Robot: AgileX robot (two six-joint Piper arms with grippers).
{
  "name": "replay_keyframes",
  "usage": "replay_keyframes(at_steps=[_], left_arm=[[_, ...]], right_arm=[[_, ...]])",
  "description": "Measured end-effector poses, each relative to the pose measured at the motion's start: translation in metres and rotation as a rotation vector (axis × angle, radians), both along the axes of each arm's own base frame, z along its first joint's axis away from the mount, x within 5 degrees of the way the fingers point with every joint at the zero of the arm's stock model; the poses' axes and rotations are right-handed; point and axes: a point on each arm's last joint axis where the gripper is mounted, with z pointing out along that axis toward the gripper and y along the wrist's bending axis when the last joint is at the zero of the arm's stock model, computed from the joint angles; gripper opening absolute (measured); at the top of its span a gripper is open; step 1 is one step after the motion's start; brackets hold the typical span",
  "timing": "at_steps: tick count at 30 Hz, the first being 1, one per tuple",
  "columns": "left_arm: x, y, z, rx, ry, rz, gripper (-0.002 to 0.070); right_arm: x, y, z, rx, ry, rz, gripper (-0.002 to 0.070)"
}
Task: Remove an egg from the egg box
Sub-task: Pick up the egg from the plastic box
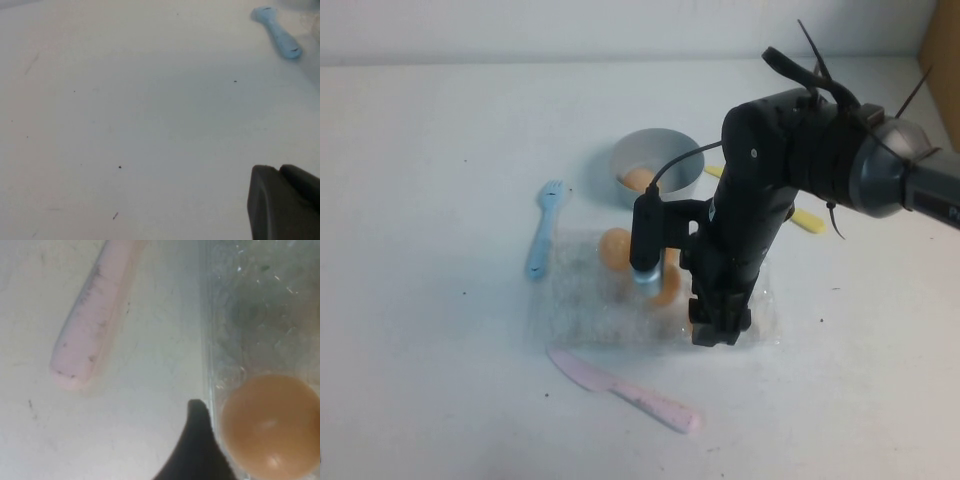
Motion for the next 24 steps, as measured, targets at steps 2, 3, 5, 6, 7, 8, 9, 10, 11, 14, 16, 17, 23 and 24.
replay_keyframes(at_steps=[2, 3, 5, 6, 7, 8, 9, 10, 11, 14, 16, 17, 23, 24], left_arm=[[0.0, 0.0, 0.0, 0.0, 0.0, 0.0, -0.0003], [0.0, 0.0, 0.0, 0.0, 0.0, 0.0, -0.0003], [0.0, 0.0, 0.0, 0.0, 0.0, 0.0, -0.0003], [0.0, 0.0, 0.0, 0.0, 0.0, 0.0, -0.0003], [0.0, 0.0, 0.0, 0.0, 0.0, 0.0, -0.0003], [0.0, 0.0, 0.0, 0.0, 0.0, 0.0, -0.0003], [0.0, 0.0, 0.0, 0.0, 0.0, 0.0, -0.0003], [0.0, 0.0, 0.0, 0.0, 0.0, 0.0, -0.0003], [0.0, 0.0, 0.0, 0.0, 0.0, 0.0, -0.0003], [0.0, 0.0, 0.0, 0.0, 0.0, 0.0, -0.0003], [0.0, 0.0, 0.0, 0.0, 0.0, 0.0, -0.0003], [0.0, 0.0, 0.0, 0.0, 0.0, 0.0, -0.0003], [0.0, 0.0, 0.0, 0.0, 0.0, 0.0, -0.0003], [0.0, 0.0, 0.0, 0.0, 0.0, 0.0, -0.0003]], right_arm=[[0.0014, 0.001, -0.004, -0.002, 0.002, -0.001, 0.0468], [0.0021, 0.0014, -0.0057, -0.001, 0.001, -0.002, 0.0468], [0.0025, 0.0017, -0.006, 0.002, -0.005, -0.003, 0.0468], [0.0025, 0.0017, -0.006, 0.002, -0.005, -0.003, 0.0468], [0.0028, 0.0019, -0.0059, 0.005, -0.009, -0.004, 0.0468], [0.0031, 0.0018, -0.0059, 0.004, -0.012, -0.003, 0.0468], [0.0033, 0.0016, -0.0059, 0.002, -0.014, -0.002, 0.0465], [0.0035, 0.0016, -0.0059, 0.002, -0.016, -0.002, 0.046], [0.0035, 0.0016, -0.0059, 0.002, -0.017, -0.002, 0.0453], [0.0037, 0.0016, -0.0059, 0.002, -0.019, -0.002, 0.0417], [0.0037, 0.0015, -0.0059, 0.002, -0.017, -0.011, 0.0382], [0.0037, 0.0015, -0.0059, 0.002, -0.016, -0.015, 0.037], [0.0039, 0.0015, -0.0059, 0.002, -0.017, -0.021, 0.0354], [0.0036, 0.0013, -0.0041, 0.005, -0.021, -0.021, 0.0354]])
